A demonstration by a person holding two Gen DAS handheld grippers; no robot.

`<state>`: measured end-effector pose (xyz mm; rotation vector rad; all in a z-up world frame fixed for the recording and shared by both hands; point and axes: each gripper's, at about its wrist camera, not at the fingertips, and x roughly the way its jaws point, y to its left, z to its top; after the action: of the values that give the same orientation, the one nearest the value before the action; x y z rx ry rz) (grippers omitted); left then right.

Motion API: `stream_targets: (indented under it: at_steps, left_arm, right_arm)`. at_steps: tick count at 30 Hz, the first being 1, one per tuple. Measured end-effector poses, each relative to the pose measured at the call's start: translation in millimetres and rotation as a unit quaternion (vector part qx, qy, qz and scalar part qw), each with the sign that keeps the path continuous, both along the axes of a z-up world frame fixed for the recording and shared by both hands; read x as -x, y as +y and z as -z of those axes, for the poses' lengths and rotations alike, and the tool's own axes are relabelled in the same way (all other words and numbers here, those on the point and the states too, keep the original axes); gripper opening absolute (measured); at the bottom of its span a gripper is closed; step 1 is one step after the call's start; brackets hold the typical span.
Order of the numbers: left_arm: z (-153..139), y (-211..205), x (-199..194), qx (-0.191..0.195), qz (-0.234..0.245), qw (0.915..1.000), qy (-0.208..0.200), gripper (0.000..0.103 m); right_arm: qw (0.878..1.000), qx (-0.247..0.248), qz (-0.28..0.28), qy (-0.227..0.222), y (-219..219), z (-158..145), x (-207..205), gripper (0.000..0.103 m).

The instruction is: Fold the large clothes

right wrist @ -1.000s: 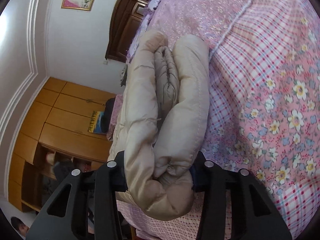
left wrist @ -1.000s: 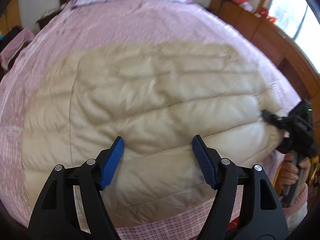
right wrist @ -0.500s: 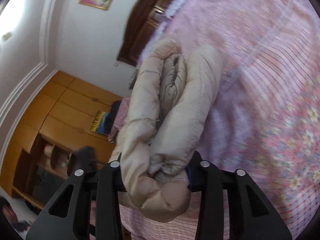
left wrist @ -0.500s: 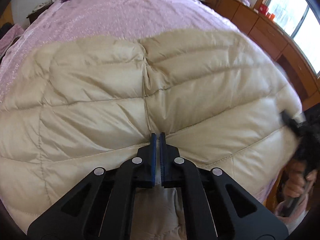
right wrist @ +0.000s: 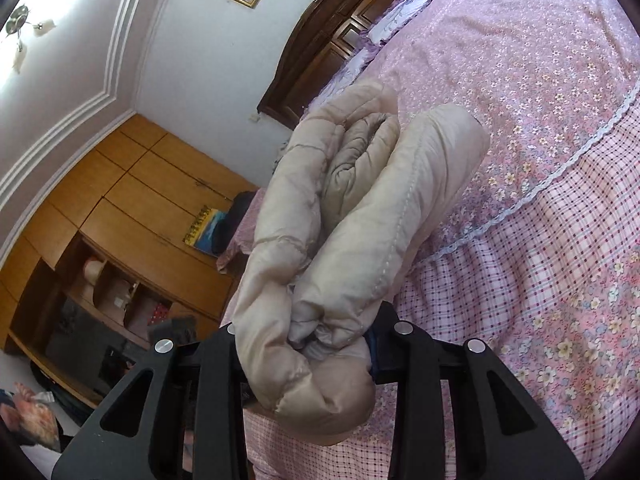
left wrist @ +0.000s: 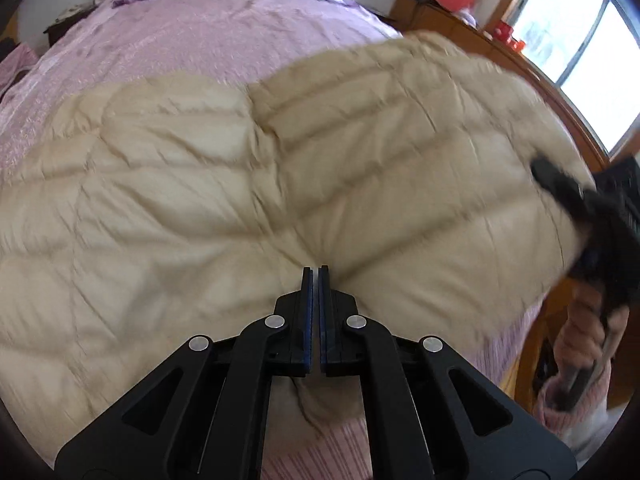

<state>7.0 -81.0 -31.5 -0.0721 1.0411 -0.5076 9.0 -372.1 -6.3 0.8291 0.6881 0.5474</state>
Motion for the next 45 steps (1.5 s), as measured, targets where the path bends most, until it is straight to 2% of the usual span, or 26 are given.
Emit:
stream_targets:
  at_steps: [4,7,11,14,18,23,24,28,33,38,45]
  left_arm:
    - [24.9,5.1,-4.5,0.03,-0.008,0.9985,0.045,0.001]
    - [34.2,5.7,-9.9,0.03,-0.007,0.9983,0.048,0.001]
    - [21.0,8.4,2.7,0.014,-0.01,0.9997,0.02,0.001]
    - [-4.1,23.9,18.8,0.023,-0.016,0.9995,-0.012,0.001]
    - [-35.4,69.6,26.4,-0.001,-0.079,0.9954,-0.055,0.002]
    - [-33.8,136.9,13.7,-0.047,-0.179,0.9817,-0.046,0.006]
    - [-30.6,144.8,12.7,-0.044,-0.188,0.9804,-0.04,0.006]
    - [-18.7,164.5,-3.8,-0.012,-0.177,0.9841,-0.004,0.006]
    - [-9.5,168.0,-23.3,-0.001,-0.146,0.9891,0.021,0.006]
    - [-12.7,167.2,-27.6,0.005,-0.142,0.9897,0.02,0.006]
    - [-20.3,186.0,-16.7,0.023,-0.158,0.9871,0.014,0.006]
  right_arm:
    - [0.999,0.03,-0.023,-0.016,21.0,-9.9,-1.4,0.033]
    - [0.998,0.046,-0.035,-0.027,33.6,-15.2,-5.3,0.033]
    - [0.997,0.052,-0.041,-0.039,40.3,-26.1,-6.5,0.033]
    - [0.996,0.064,-0.048,-0.042,45.8,-31.6,-6.5,0.033]
    - [0.995,0.071,-0.058,-0.049,55.7,-36.1,-7.2,0.033]
    - [0.991,0.083,-0.087,-0.061,83.8,-51.5,-12.2,0.033]
    - [0.99,0.084,-0.092,-0.062,88.6,-54.0,-13.5,0.033]
    - [0.986,0.094,-0.12,-0.065,120.1,-64.5,-22.2,0.033]
    - [0.981,0.103,-0.16,-0.049,162.6,-58.3,-32.3,0.033]
    - [0.972,0.114,-0.204,-0.007,209.0,-33.7,-46.6,0.033]
    - [0.951,0.148,-0.27,0.014,257.6,-9.4,-47.3,0.033]
